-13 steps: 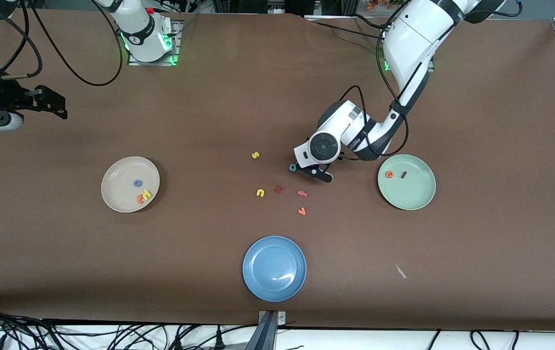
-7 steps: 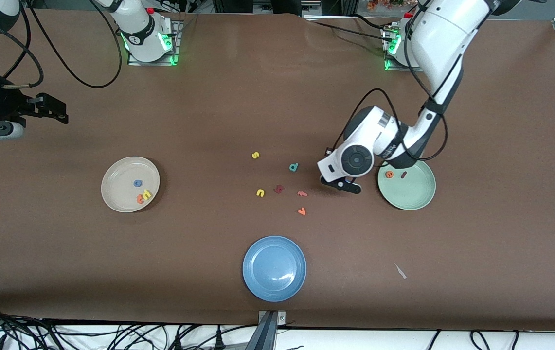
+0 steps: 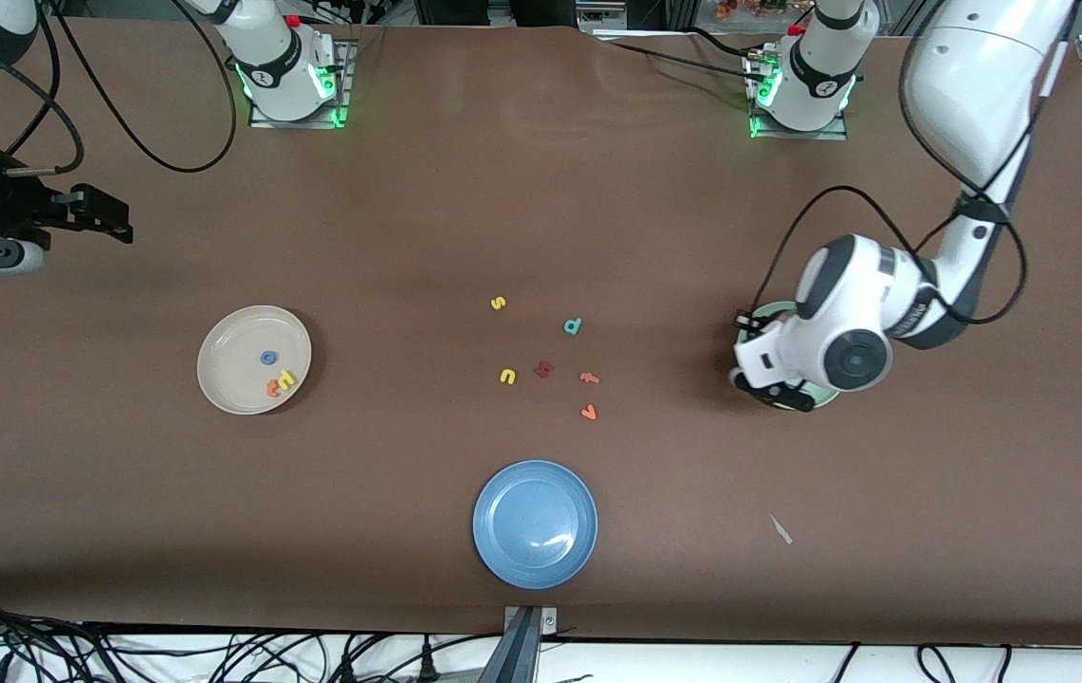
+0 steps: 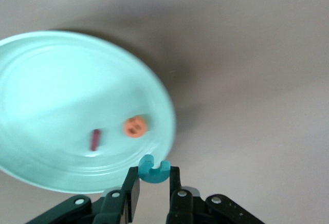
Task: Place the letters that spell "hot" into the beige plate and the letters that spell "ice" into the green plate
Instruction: 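Carry the teal c to the green plate with the left gripper and release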
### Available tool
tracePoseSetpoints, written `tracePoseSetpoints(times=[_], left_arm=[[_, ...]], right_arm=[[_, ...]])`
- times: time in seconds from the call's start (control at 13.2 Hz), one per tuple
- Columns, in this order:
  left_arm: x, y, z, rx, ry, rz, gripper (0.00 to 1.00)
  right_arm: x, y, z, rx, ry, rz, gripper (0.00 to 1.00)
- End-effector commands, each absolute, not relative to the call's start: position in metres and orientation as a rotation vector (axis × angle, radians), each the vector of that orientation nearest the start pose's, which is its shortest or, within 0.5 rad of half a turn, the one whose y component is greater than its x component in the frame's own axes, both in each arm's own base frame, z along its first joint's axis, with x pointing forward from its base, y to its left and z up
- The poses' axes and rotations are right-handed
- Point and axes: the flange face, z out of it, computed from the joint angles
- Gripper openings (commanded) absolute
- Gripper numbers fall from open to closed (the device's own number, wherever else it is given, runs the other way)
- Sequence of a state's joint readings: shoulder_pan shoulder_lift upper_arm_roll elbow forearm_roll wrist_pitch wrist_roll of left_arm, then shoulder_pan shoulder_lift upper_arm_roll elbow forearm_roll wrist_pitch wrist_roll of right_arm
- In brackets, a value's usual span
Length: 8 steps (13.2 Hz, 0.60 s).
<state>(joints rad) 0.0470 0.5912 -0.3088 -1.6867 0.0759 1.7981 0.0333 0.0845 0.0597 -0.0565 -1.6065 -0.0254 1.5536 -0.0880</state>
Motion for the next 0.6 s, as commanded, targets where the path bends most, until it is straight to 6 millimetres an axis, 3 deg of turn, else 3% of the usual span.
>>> tracePoseSetpoints(times=[0.0, 0.08, 0.23, 0.3, 0.45, 0.53], left_arm=[[0.593, -0.138, 0.219, -3.015, 0.56, 0.792, 0.1], [0.594, -0.126, 0.214, -2.956, 0.586, 0.776, 0.14], [0.593, -0.122, 0.21, -2.93, 0.6, 0.773, 0.2], [0.595, -0.119, 0.207, -2.929, 0.598, 0.774, 0.37], [0.597, -0.115, 0.209, -2.936, 0.597, 0.776, 1.0], [0.599, -0.116, 0.215, -2.938, 0.616, 0.763, 1.0]], right_arm=[[0.569, 0.016, 0.578, -3.154, -0.175, 0.185, 1.0], [0.569, 0.013, 0.579, -3.147, -0.162, 0.184, 1.0], [0.568, 0.016, 0.58, -3.151, -0.172, 0.182, 1.0], [0.569, 0.017, 0.583, -3.15, -0.172, 0.173, 1.0], [0.569, 0.014, 0.584, -3.151, -0.165, 0.17, 1.0], [0.57, 0.014, 0.584, -3.151, -0.162, 0.168, 1.0]])
